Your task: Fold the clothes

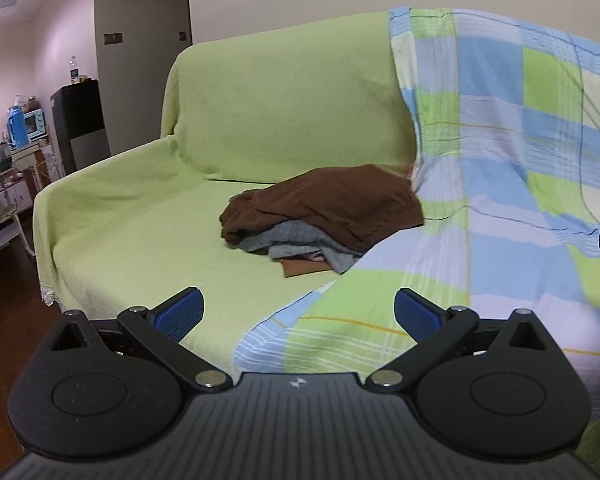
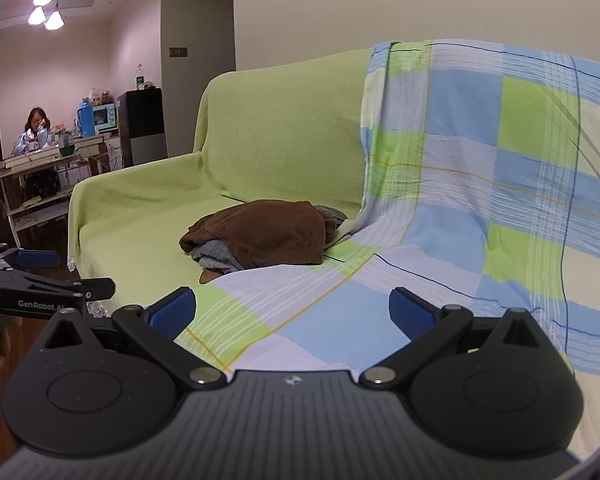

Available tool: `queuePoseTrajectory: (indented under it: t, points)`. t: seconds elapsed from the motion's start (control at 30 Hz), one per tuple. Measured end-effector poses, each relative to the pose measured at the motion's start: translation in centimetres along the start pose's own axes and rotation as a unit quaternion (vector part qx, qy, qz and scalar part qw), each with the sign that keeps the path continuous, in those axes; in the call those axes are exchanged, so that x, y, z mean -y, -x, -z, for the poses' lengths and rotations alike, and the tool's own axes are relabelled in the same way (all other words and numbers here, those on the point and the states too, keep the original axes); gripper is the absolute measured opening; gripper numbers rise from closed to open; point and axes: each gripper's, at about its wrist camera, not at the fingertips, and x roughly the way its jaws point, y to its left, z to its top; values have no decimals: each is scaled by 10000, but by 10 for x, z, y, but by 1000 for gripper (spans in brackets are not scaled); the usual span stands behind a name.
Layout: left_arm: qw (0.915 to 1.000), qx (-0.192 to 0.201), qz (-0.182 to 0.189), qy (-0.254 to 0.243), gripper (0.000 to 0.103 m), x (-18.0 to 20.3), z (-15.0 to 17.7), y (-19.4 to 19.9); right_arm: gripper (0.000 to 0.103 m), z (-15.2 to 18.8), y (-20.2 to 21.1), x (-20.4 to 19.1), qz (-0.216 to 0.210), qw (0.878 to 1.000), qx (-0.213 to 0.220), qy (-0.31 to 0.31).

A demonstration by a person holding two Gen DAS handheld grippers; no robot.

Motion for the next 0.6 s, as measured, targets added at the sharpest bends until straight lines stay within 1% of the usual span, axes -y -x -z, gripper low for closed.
queuePoseTrajectory:
  t: [0.03,0.1,0.13,0.2,0.27,0.33,0.4,0.57,0.6]
  points:
    - [10000,-30,53,58,102,-2,1,-1,102,-1,-3,-1,11,10000,-55,25]
    - [9992,-168,157,323,102,-22,0,-7,102,-4,-9,-4,33,9998,-165,75]
    - [9993,-200,149,293,102,-24,-1,-7,102,-5,-12,-6,44,9997,-220,100]
    - [9993,-373,-58,-76,102,-6,-21,-16,102,-7,-18,-8,65,9993,-330,149]
    - [9992,-389,-65,-91,102,-8,-23,-18,102,-10,-24,-11,86,9988,-439,198]
    - [9991,-400,-59,-88,102,-12,-25,-20,102,-19,-46,-8,35,9982,-562,187]
    - [9990,-401,-89,-184,102,-1,-28,-26,102,-15,-63,6,-84,9986,-506,120]
    - [9987,-453,-57,-214,102,2,-32,-33,102,-16,-79,3,-102,9984,-537,123]
    - [9987,-470,-45,-208,102,3,-33,-34,102,-14,-71,-1,-99,9986,-499,165]
